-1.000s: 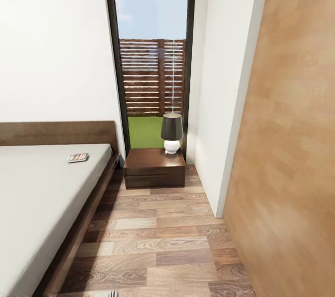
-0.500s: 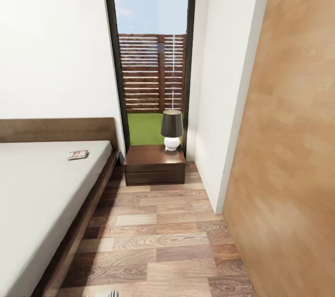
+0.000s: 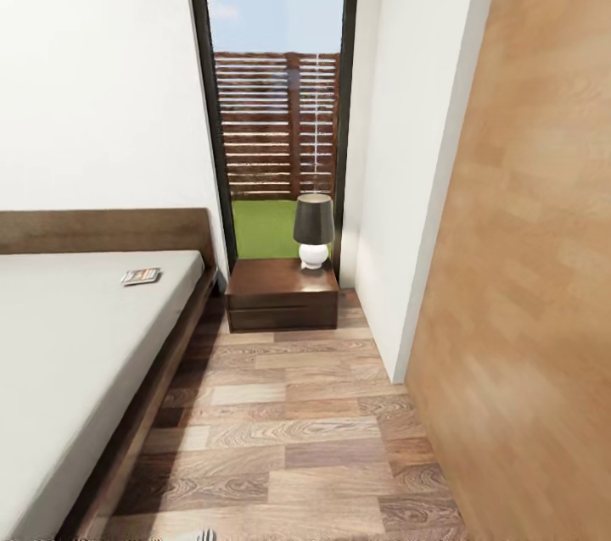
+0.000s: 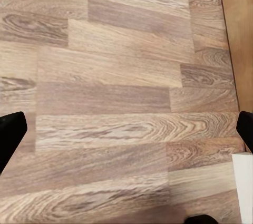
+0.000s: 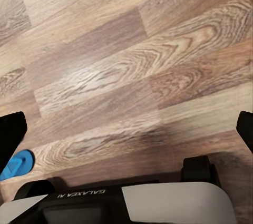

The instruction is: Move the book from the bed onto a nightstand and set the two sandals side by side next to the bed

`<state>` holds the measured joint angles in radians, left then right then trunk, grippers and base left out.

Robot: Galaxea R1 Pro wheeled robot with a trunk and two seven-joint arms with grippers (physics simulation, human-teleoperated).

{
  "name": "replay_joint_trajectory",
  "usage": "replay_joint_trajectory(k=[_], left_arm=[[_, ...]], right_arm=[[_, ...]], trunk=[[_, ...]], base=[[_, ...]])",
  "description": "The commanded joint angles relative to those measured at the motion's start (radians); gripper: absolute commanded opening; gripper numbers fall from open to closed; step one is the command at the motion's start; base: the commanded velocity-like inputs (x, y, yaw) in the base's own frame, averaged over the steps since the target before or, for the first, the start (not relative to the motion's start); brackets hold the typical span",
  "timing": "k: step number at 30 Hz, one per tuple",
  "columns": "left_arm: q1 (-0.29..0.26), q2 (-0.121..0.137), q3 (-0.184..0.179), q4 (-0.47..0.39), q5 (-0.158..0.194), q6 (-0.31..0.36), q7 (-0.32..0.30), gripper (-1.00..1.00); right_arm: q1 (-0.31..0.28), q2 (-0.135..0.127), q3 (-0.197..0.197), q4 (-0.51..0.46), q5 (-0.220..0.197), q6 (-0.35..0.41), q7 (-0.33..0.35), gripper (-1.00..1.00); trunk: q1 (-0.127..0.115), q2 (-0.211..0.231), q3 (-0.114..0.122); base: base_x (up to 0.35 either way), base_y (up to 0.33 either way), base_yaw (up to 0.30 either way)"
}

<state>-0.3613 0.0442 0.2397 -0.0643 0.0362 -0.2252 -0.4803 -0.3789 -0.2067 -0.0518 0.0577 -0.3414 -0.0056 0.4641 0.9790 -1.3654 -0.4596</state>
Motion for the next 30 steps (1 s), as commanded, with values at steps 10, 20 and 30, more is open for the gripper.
replay_joint_trajectory(k=[10, 20, 30], left_arm=[[-0.001, 0.0, 0.001, 0.001, 0.004, -0.002, -0.004, 1.0], [-0.001, 0.0, 0.001, 0.001, 0.004, -0.002, -0.004, 1.0], [-0.001, 0.0, 0.001, 0.001, 0.004, -0.002, -0.004, 1.0]], right_arm=[[-0.002, 0.0, -0.005, 0.004, -0.004, -0.001, 0.005, 1.0], [-0.002, 0.0, -0.005, 0.004, -0.003, -0.001, 0.005, 1.0], [-0.002, 0.0, -0.005, 0.004, -0.002, -0.001, 0.005, 1.0]], trunk=[[0.0, -0.001, -0.017], [0.0, -0.001, -0.031], [0.0, -0.001, -0.033]], base=[[0.0, 0.0, 0.0], [0.0, 0.0, -0.006], [0.0, 0.0, -0.002]])
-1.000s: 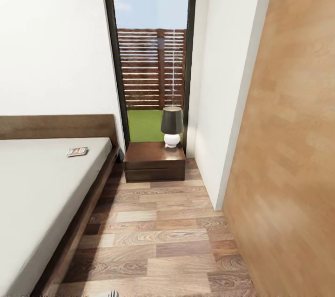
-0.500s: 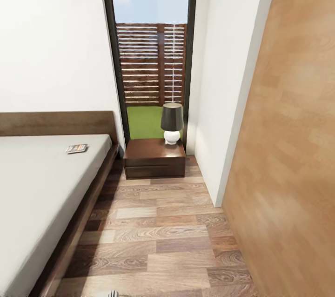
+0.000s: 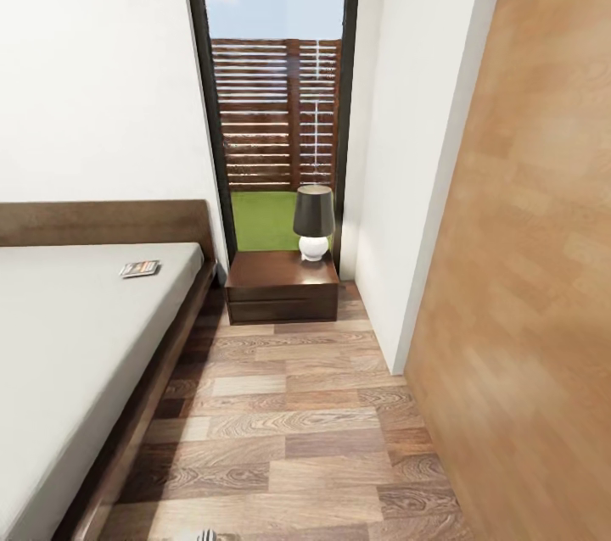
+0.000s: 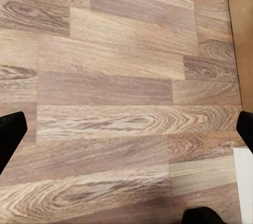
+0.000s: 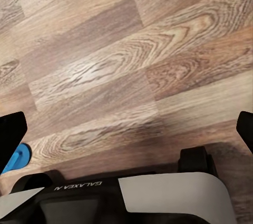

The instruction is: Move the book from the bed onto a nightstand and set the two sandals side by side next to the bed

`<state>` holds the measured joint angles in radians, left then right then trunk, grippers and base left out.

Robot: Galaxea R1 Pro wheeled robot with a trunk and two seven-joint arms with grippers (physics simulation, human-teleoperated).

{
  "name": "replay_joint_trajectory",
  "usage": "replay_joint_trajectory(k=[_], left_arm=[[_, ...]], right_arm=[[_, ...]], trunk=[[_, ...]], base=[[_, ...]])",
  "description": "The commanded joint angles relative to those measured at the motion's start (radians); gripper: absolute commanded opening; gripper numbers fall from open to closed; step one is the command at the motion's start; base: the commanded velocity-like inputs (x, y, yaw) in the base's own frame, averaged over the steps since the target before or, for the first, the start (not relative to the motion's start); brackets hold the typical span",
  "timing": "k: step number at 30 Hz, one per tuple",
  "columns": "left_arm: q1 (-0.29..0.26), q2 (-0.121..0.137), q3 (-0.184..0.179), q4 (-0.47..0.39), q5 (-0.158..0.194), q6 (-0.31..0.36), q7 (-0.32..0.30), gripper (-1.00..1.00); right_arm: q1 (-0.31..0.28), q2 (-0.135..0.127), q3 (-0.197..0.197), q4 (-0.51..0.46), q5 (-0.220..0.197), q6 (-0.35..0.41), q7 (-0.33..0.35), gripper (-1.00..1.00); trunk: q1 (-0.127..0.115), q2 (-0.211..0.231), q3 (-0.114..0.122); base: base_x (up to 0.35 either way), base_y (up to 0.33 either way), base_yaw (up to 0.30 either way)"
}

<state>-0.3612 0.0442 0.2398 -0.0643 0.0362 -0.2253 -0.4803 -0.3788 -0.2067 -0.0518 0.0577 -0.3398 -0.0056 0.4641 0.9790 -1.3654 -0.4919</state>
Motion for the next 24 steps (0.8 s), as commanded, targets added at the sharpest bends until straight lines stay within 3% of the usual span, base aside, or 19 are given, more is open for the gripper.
replay_joint_trajectory(k=[1, 18, 24], left_arm=[[-0.001, 0.0, 0.001, 0.001, 0.004, -0.002, -0.004, 1.0], [-0.001, 0.0, 0.001, 0.001, 0.004, -0.002, -0.004, 1.0], [-0.001, 0.0, 0.001, 0.001, 0.004, -0.002, -0.004, 1.0]], right_arm=[[-0.002, 0.0, -0.005, 0.004, -0.004, -0.001, 0.005, 1.0], [-0.002, 0.0, -0.005, 0.004, -0.004, -0.001, 0.005, 1.0], [-0.002, 0.0, -0.005, 0.004, -0.004, -0.001, 0.005, 1.0]], trunk=[[0.0, -0.001, -0.001], [0.0, -0.001, -0.001], [0.0, -0.001, -0.001]], base=[[0.0, 0.0, 0.0], [0.004, -0.041, 0.0], [0.196, -0.102, 0.0]])
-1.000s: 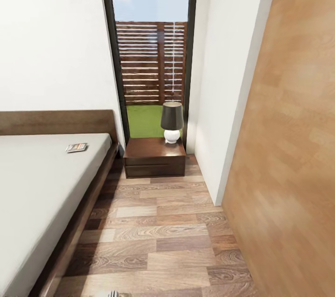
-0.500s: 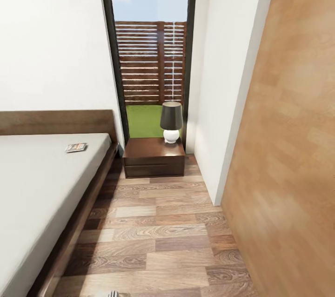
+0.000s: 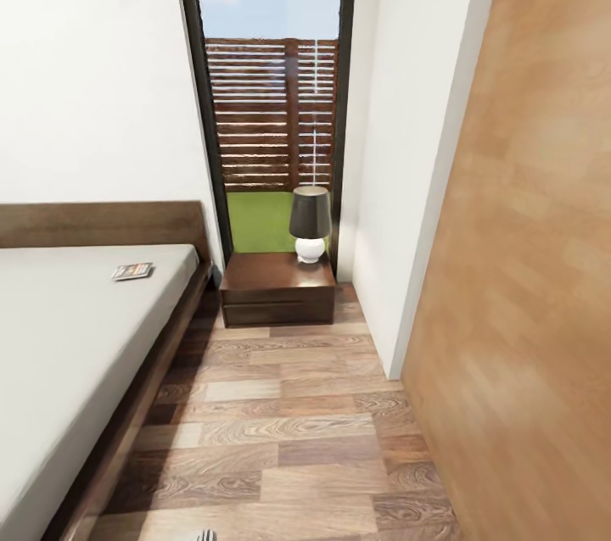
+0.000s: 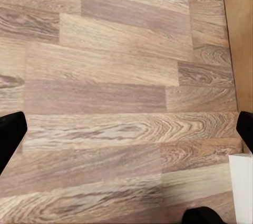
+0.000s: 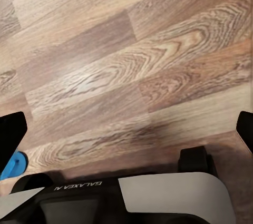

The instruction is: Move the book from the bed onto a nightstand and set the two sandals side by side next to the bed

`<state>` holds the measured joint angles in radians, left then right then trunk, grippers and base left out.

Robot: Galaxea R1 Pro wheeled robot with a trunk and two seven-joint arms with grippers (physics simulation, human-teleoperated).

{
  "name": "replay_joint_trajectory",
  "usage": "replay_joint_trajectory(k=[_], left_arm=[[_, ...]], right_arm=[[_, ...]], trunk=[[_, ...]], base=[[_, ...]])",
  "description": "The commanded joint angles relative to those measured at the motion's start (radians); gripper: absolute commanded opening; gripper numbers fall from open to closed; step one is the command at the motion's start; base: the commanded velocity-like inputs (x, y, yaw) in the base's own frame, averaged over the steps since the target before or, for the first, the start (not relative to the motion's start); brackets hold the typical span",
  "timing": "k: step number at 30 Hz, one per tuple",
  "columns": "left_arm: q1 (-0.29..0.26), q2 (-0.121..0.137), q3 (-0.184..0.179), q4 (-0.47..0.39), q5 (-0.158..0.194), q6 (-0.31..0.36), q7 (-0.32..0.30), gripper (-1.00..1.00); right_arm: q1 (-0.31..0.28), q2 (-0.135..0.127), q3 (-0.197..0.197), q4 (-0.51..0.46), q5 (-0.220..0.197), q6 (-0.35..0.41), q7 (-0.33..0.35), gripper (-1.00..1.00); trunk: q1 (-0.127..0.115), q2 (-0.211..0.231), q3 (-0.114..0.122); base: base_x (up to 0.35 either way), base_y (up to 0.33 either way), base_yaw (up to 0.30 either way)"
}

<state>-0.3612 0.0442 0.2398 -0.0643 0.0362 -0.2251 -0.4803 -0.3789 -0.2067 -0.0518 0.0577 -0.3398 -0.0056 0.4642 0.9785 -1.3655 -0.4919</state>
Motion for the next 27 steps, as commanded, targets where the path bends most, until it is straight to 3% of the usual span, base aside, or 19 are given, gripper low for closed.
replay_joint_trajectory(k=[1, 27], left_arm=[[-0.001, 0.0, 0.001, 0.001, 0.004, -0.002, -0.004, 1.0], [-0.001, 0.0, 0.001, 0.001, 0.004, -0.002, -0.004, 1.0]], right_arm=[[-0.002, 0.0, -0.005, 0.004, -0.004, -0.001, 0.005, 1.0], [-0.002, 0.0, -0.005, 0.004, -0.004, -0.001, 0.005, 1.0]], trunk=[[0.0, -0.001, -0.001], [0.0, -0.001, -0.001]], base=[[0.282, -0.083, 0.0], [0.201, -0.056, 0.0]])
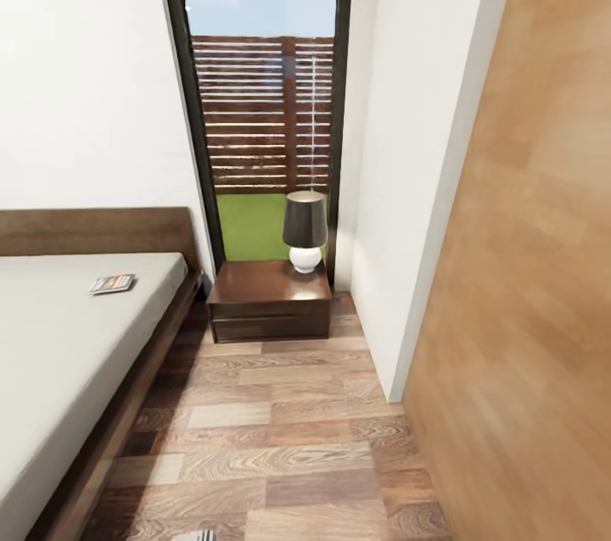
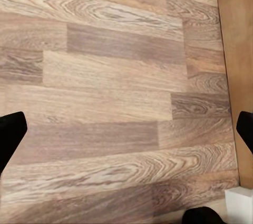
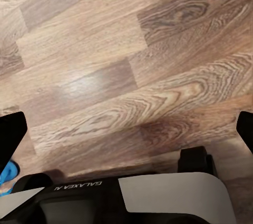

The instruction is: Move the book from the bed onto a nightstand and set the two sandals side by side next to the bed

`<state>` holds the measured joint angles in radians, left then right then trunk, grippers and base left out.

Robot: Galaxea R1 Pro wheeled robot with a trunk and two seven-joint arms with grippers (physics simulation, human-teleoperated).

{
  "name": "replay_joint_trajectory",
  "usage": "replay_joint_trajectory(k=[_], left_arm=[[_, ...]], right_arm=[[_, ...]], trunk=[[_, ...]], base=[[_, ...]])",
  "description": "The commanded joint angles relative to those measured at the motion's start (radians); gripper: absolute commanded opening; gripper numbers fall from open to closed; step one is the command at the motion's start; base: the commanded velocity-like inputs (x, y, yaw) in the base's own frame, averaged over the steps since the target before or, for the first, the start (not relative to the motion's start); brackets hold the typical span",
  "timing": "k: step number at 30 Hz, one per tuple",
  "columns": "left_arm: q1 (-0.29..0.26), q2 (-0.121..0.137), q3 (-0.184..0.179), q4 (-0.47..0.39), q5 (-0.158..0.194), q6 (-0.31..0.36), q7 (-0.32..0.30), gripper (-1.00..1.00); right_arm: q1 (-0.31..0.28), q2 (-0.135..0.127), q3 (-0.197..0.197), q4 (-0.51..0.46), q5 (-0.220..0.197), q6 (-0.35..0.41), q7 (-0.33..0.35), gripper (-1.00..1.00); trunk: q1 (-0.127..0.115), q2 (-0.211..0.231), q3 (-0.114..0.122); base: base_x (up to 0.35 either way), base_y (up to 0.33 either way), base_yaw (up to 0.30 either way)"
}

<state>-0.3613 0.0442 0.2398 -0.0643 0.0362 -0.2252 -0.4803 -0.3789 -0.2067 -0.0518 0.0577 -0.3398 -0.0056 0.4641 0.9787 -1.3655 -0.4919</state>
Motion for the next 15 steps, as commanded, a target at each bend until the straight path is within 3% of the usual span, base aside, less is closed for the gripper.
replay_joint_trajectory(k=[1, 9, 15], left_arm=[[-0.001, 0.0, 0.001, 0.001, 0.004, -0.002, -0.004, 1.0], [-0.001, 0.0, 0.001, 0.001, 0.004, -0.002, -0.004, 1.0], [-0.001, 0.0, 0.001, 0.001, 0.004, -0.002, -0.004, 1.0]], right_arm=[[-0.002, 0.0, -0.005, 0.004, -0.004, -0.001, 0.005, 1.0], [-0.002, 0.0, -0.005, 0.004, -0.004, -0.001, 0.005, 1.0], [-0.002, 0.0, -0.005, 0.004, -0.004, -0.001, 0.005, 1.0]], trunk=[[0.0, -0.001, -0.001], [0.0, -0.001, -0.001], [0.0, -0.001, -0.001]], base=[[0.185, -0.036, 0.0], [0.084, -0.012, 0.002], [0.003, 0.0, 0.225]])
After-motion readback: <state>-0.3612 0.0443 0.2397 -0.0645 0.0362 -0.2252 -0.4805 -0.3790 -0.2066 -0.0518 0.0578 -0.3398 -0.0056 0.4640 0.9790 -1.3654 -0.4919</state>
